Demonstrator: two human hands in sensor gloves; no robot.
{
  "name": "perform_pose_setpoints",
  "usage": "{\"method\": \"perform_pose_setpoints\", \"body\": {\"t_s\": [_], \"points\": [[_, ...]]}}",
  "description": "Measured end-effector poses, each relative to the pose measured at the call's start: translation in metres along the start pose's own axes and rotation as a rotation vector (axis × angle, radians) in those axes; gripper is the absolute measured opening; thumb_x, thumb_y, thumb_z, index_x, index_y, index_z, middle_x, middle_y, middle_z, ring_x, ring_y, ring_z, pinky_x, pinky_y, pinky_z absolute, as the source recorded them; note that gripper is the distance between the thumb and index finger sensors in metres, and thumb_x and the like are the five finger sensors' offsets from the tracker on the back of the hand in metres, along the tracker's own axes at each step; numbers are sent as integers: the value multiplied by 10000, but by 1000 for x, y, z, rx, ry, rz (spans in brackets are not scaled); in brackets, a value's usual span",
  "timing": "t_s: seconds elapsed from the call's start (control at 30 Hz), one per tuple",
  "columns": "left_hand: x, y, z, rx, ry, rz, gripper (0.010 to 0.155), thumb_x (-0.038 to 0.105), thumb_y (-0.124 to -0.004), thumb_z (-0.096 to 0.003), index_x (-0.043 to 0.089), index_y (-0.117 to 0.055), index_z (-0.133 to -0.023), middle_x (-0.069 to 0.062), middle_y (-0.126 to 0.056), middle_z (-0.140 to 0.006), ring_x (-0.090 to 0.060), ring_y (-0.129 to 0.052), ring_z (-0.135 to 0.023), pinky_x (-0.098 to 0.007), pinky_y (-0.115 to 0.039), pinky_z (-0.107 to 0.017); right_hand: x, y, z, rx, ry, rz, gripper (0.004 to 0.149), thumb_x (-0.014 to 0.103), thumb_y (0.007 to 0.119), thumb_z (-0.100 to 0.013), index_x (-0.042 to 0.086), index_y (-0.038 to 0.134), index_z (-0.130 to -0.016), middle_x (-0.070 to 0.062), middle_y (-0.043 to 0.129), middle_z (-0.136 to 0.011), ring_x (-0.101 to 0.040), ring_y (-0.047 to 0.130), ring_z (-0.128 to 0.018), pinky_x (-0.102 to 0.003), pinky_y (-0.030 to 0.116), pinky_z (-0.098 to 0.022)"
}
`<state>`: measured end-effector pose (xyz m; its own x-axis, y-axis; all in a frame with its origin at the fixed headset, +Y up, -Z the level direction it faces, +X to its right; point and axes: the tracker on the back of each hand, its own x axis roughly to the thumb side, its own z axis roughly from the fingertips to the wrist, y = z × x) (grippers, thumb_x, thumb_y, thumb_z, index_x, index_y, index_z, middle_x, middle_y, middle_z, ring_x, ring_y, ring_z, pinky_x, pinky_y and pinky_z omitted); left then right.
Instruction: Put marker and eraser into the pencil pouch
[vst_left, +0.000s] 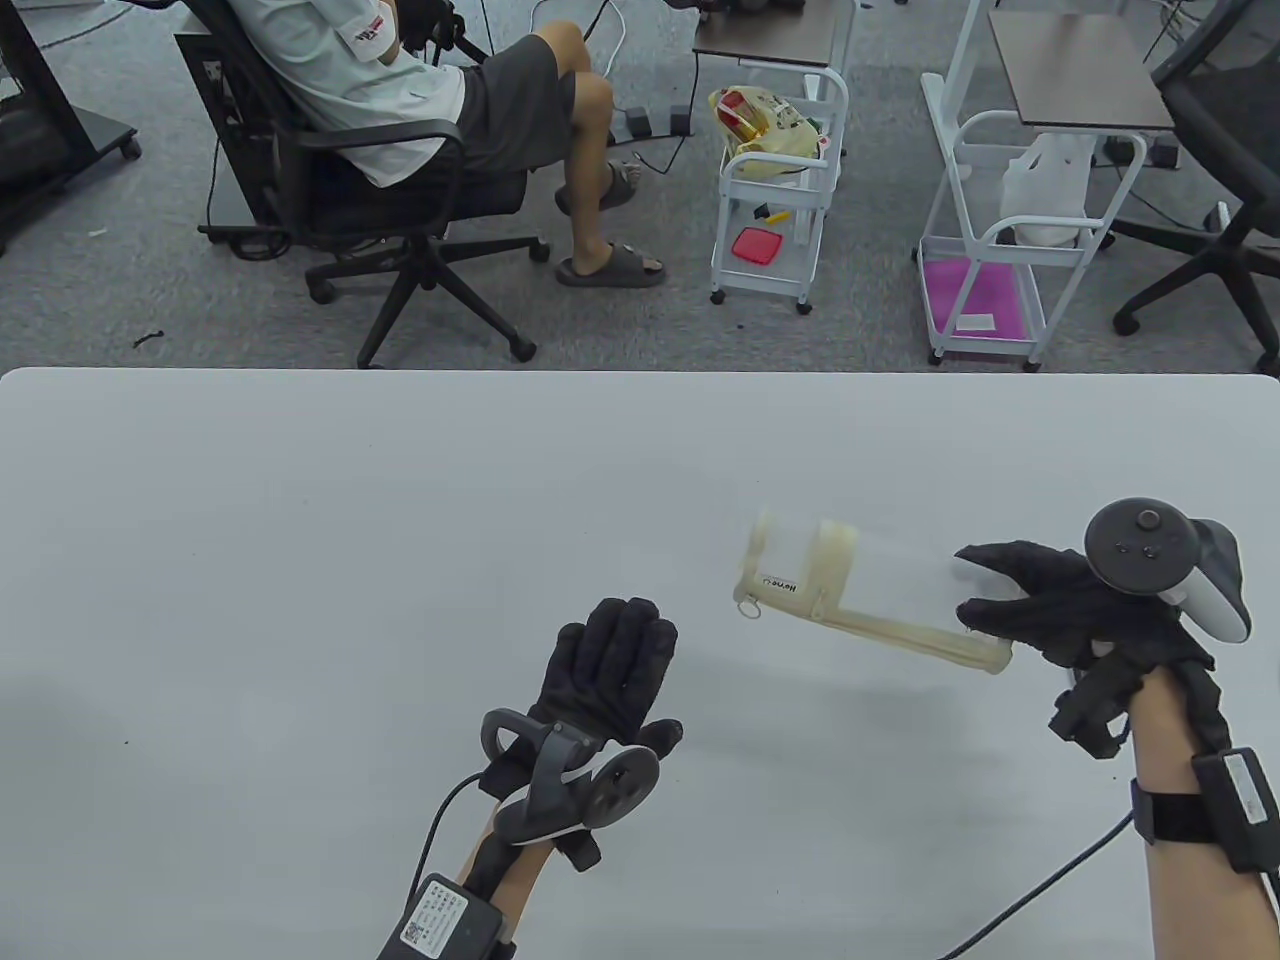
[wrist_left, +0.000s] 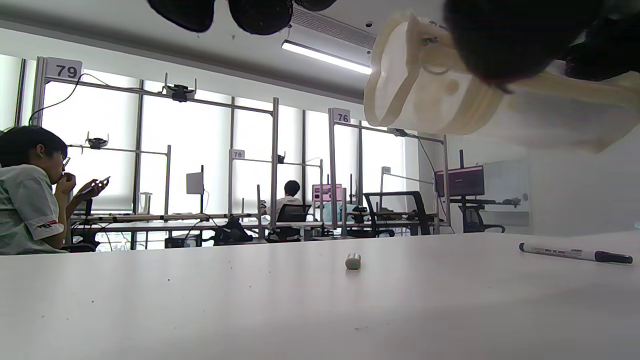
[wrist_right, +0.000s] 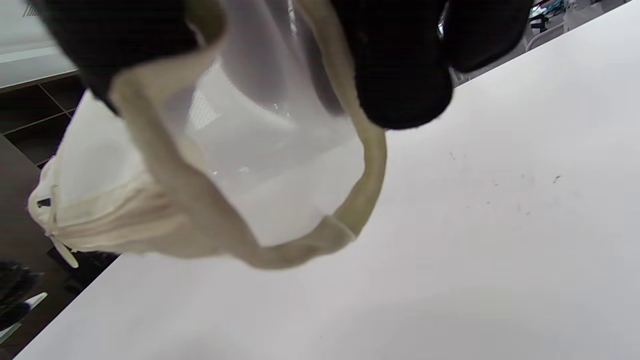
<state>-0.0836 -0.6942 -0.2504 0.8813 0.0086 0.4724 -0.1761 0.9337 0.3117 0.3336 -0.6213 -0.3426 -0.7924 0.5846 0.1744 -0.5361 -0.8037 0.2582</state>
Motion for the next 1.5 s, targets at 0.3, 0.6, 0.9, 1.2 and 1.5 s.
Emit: {"method": "perform_pose_setpoints", "body": {"t_s": [0.3, 0.6, 0.9, 1.2, 1.5], "points": [[5, 13, 4, 71, -86, 136, 1181, 683, -736, -302, 145, 2, -1052, -145, -206, -1204, -363, -502, -1137, -570, -548, -796, 36, 15, 18, 198, -122, -81, 607, 549, 867, -410, 236, 856, -930, -160, 869, -910, -372, 962, -576, -627, 686, -600], [15, 26, 8, 179, -149, 297, 1057, 596, -830, -332, 222, -202, -1095, -113, -473, -1149, -278, -823, -975, -480, -748, -712, 43, 39, 7, 298, -99, -105, 657, 562, 859, -413, 208, 831, -966, -185, 856, -938, -391, 966, -596, -633, 685, -597], [-9, 7, 1, 57, 33, 472, 839, 596, -819, -360, 313, -455, -1060, -90, -638, -1071, -250, -922, -824, -475, -798, -641, 135, 53, 33, -160, -240, 359, 759, 517, 826, -435, 224, 606, -1100, -190, 541, -1147, -495, 648, -1013, -693, 521, -681], [-18, -1, 1, 11, 100, 612, 838, 653, -775, -349, 279, -509, -1051, -94, -712, -1018, -230, -969, -727, -459, -832, -585, 225, 150, 58, -205, -589, 644, 653, 425, 889, -402, 323, 660, -1005, -102, 706, -984, -333, 833, -824, -652, 563, -689], [-24, -3, 1, 6, 131, 670, 832, 663, -771, -324, 284, -551, -1031, -79, -755, -983, -208, -1001, -668, -434, -863, -545, 234, 172, 53, -473, -692, 673, 407, 308, 872, -424, 367, 860, -826, -60, 819, -876, -281, 917, -717, -644, 594, -678]]}}
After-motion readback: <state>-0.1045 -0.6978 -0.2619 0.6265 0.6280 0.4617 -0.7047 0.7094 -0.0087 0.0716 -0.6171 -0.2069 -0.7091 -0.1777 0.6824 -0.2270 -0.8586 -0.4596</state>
